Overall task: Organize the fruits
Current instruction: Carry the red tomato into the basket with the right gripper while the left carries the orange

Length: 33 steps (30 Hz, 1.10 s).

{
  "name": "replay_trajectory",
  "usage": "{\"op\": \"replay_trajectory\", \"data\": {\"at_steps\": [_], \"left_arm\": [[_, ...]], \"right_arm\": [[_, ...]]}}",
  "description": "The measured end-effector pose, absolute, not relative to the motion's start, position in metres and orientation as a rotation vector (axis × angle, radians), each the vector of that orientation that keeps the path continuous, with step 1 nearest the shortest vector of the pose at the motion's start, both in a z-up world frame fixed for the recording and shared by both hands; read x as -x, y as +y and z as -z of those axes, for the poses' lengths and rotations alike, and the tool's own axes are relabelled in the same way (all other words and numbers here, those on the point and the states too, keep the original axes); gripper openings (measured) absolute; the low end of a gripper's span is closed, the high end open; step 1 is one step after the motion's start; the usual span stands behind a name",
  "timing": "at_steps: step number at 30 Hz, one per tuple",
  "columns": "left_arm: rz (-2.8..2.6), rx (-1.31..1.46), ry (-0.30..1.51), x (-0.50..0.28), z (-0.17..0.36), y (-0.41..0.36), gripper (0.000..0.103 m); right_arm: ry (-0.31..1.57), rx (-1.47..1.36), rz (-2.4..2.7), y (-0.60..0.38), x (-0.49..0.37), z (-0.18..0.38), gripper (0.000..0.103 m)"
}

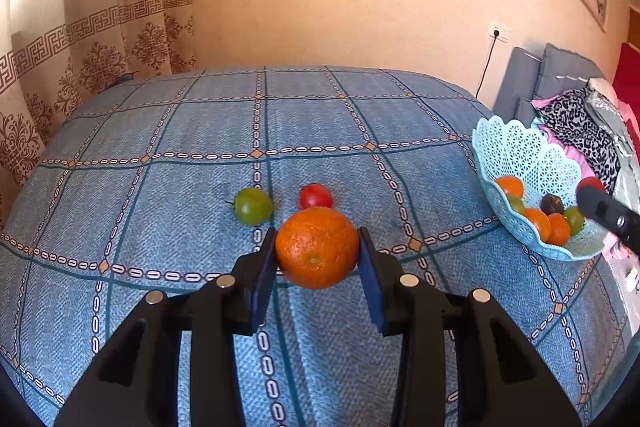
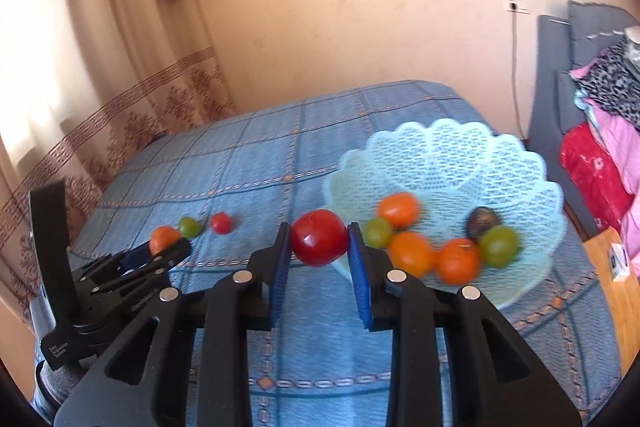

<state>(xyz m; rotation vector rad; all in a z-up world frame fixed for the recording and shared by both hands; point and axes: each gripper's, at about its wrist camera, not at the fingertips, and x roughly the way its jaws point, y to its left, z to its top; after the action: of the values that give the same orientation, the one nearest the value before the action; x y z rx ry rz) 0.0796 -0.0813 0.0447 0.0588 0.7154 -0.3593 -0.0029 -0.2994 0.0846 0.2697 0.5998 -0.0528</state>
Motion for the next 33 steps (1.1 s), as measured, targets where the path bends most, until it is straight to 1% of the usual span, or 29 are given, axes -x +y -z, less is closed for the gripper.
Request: {"op": "replay_trajectory", "data": {"at_steps": [7,21,22,24,33], "left_arm": [[0.391,-0.080,0.723,-0.069,-0.047,-0.099,0.039],[0.432,-0.108,0.734,-0.057,-0.056,-0.124,0.039],[0.434,-0.111,0.733,-0.057,-0.057,-0.125,0.039],[0.439,-0.119,0.730,-0.056,-0.060,-0.129,0.039],[0.470,-0.149,0.714,-0.056,-0.074,-0.157,0.039]], "right_arm": [[0.594,-0.288,0.138,-0.338,0.017,-0.083,0.029],[0.613,-0.349,0.206,-0.384,0.001,-0.065,0.029],[0.617,-0.358,0.201,-0.386,0.000,-0.063,0.032],[0.609,-0.372,0.207,-0.389,0.000,-0.062,0.064],[0.488,-0.366,0.319,-0.398,0.029,-0.065,0.065]]}}
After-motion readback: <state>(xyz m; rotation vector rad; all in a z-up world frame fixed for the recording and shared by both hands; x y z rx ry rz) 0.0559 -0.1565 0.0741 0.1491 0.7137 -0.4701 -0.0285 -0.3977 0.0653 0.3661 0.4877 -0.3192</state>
